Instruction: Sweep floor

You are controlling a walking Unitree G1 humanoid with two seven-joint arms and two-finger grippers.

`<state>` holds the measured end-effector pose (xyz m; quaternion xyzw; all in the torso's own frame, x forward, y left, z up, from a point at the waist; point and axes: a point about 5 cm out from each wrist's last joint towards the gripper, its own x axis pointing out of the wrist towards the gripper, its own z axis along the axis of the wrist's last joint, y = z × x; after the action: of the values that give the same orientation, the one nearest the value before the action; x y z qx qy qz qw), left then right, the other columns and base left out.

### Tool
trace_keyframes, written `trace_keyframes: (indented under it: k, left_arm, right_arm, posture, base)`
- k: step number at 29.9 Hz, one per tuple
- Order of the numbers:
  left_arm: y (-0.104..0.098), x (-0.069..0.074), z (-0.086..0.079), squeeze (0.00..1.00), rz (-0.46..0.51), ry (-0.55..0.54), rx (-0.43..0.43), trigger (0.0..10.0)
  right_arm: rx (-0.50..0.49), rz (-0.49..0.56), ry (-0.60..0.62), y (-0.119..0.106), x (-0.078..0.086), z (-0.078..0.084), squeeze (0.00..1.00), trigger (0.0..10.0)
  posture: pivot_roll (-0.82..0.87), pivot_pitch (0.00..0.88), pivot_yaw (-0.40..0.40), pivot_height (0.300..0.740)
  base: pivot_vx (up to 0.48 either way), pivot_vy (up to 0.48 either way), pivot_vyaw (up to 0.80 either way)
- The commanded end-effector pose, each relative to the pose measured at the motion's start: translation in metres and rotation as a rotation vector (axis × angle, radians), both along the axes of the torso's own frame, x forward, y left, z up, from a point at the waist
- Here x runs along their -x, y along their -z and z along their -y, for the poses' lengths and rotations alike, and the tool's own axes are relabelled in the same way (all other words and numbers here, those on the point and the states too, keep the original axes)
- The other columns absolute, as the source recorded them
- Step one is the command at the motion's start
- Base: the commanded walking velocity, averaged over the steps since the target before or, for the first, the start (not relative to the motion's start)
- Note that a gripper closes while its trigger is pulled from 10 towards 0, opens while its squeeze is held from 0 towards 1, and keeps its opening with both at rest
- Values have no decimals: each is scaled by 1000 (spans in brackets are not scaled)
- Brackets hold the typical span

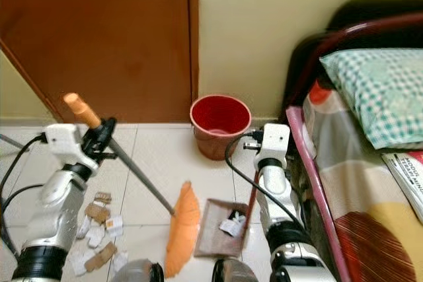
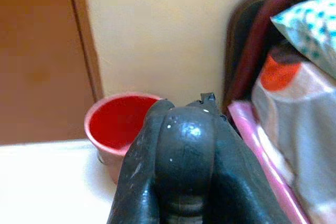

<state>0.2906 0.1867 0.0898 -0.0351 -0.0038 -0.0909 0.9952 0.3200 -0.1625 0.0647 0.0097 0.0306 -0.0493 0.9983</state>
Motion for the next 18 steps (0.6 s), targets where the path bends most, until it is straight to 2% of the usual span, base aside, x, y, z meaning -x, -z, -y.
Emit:
trace_keyframes:
  k: [1,2,4,6,8,14,16,18]
  left_arm:
    - [1,1,2,0,17,15,-120,10000]
    - [-1,-1,1,0,32,-2,-166,10000]
    - [-3,-2,-6,0,36,-65,-170,10000]
    - [-7,-3,-13,0,64,-115,-214,10000]
    - [-11,-2,-16,0,88,-121,-275,10000]
    - [-9,1,-18,0,82,-136,-266,10000]
    - [-9,2,-21,0,92,-179,-281,10000]
    - [-8,0,-20,0,87,-183,-258,10000]
  right_arm:
    - [-46,55,-25,-9,0,-4,0,10000]
    - [-57,77,-51,-15,-1,-7,0,10000]
    - [-74,107,-67,-22,-1,-8,0,10000]
    - [-99,133,-71,-30,-1,-9,0,10000]
    - [-111,175,-65,-43,-4,-8,0,10000]
    - [-138,240,-74,-68,-10,-9,0,10000]
    - [-165,261,-79,-82,-14,-11,0,10000]
    - [-204,259,-64,-93,-21,-12,0,10000]
  posture:
    - [32,22,8,740]
    - [29,43,12,740]
    - [26,33,10,740]
    - [24,33,10,740]
    - [24,41,13,740]
    - [25,44,17,740]
    - [20,46,13,740]
    - [20,45,11,740]
  base:
    - [0,0,0]
    - [0,0,0]
    - [0,0,0]
    - [0,0,0]
    - [0,0,0]
    - [0,0,0]
    - [0,0,0]
    - [0,0,0]
